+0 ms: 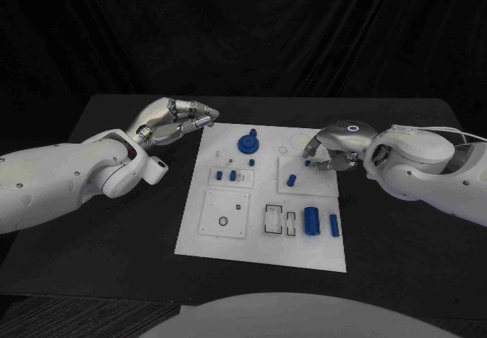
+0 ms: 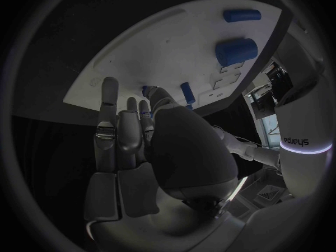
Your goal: Assemble the parts on the task board
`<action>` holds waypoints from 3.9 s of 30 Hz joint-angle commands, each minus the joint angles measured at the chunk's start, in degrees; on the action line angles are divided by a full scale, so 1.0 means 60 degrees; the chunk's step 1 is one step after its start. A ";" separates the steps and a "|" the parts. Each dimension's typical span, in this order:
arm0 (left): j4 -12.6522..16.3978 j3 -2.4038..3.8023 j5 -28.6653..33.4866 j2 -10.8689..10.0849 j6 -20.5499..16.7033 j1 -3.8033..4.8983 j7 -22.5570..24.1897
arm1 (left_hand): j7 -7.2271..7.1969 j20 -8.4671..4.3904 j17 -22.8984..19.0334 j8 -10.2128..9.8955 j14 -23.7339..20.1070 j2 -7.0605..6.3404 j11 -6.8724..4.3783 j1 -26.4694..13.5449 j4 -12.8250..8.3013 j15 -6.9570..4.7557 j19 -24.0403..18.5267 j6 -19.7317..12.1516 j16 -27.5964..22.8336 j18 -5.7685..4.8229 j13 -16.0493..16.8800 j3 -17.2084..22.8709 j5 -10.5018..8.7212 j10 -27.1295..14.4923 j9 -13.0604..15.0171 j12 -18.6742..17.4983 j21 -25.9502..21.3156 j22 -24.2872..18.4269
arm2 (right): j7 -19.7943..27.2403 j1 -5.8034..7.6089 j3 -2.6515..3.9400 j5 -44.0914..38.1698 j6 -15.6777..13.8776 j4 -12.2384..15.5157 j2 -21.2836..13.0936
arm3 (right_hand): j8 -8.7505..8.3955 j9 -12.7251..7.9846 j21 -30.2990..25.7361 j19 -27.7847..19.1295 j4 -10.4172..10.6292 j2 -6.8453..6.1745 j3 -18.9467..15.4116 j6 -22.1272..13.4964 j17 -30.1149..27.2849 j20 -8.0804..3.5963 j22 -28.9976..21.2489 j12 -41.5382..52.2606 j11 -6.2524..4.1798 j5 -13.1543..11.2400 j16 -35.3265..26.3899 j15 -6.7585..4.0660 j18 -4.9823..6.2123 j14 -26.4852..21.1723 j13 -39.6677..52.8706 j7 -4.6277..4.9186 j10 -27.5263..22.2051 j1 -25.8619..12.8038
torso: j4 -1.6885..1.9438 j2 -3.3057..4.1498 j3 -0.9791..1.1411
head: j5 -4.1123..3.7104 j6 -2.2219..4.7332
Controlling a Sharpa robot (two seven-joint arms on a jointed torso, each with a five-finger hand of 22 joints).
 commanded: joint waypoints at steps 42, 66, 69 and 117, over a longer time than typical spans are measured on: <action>-0.0175 0.0008 0.0094 0.0098 0.0506 -0.0132 0.0064 | 0.0004 0.0286 -0.0354 0.0299 0.0157 -0.0022 0.0197 0.0471 -0.0006 0.0109 0.0403 -0.0077 0.0106 0.0236 -0.0236 0.0169 0.0870 -0.0085 -0.0237 0.0341 0.0064 -0.0352 | 0.0329 -0.0297 0.0007 -0.0095 -0.0154 -0.0564 0.0516 | 0.0730 0.1326 0.0040 -0.0301 -0.0828 -0.0373 0.2089 0.0836 -0.0815 -0.0117 0.0798 0.1016 -0.0078 0.0323 -0.0464 -0.0091 0.0125 -0.0382 0.0128 0.0263 0.0723 -0.0194 | -0.0005 0.0002 -0.0011 | 0.0021 -0.0001; -0.0198 0.0008 0.0094 0.0135 0.0633 -0.0162 0.0006 | 0.0003 0.0368 -0.0396 0.0332 0.0220 -0.0027 0.0218 0.0538 -0.0008 0.0171 0.0560 -0.0115 0.0149 0.0241 -0.0271 0.0210 0.0982 -0.0127 -0.0281 0.0380 0.0111 -0.0390 | 0.0285 -0.0296 0.0008 -0.0095 -0.0230 -0.0562 0.0426 | -0.0027 0.1082 -0.0272 -0.0248 -0.0692 -0.0575 0.2407 -0.0328 -0.1104 0.0140 0.0476 0.0648 0.0078 -0.2461 -0.0516 0.0087 0.0157 -0.0450 -0.0247 0.0204 -0.0017 -0.1236 | 0.0003 0.0007 -0.0009 | 0.0011 -0.0001; -0.0198 0.0008 0.0094 0.0136 0.0648 -0.0165 -0.0003 | 0.0004 0.0390 -0.0408 0.0350 0.0248 -0.0027 0.0230 0.0569 -0.0012 0.0190 0.0614 -0.0114 0.0166 0.0245 -0.0278 0.0228 0.1020 -0.0121 -0.0291 0.0402 0.0129 -0.0400 | 0.0273 -0.0296 0.0008 -0.0095 -0.0267 -0.0553 0.0390 | 0.0025 0.1085 -0.0318 -0.0222 -0.0724 -0.0550 0.2439 -0.0195 -0.1110 0.0138 0.0444 0.0670 0.0077 -0.2339 -0.0505 0.0081 0.0163 -0.0452 -0.0255 0.0229 -0.0005 -0.1195 | -0.0007 0.0006 -0.0006 | 0.0021 -0.0001; -0.0279 0.0008 0.0094 0.0238 0.0845 -0.0283 -0.0131 | -0.0015 0.0508 -0.0541 0.0553 0.0545 0.0001 0.0432 0.0997 -0.0038 0.0335 0.1090 -0.0036 0.0321 0.0245 -0.0306 0.0520 0.1608 0.0091 -0.0419 0.0685 0.0289 -0.0522 | 0.0420 -0.0314 0.0007 -0.0095 -0.0461 -0.0640 0.0472 | 0.1216 0.1916 -0.0420 -0.0212 -0.1479 -0.0198 0.2679 0.1544 -0.1822 0.0055 0.0758 0.1300 -0.0207 -0.0952 -0.0937 0.0053 0.0147 -0.0712 -0.0239 0.0240 0.1705 -0.0981 | 0.0004 0.0003 -0.0014 | 0.0020 -0.0001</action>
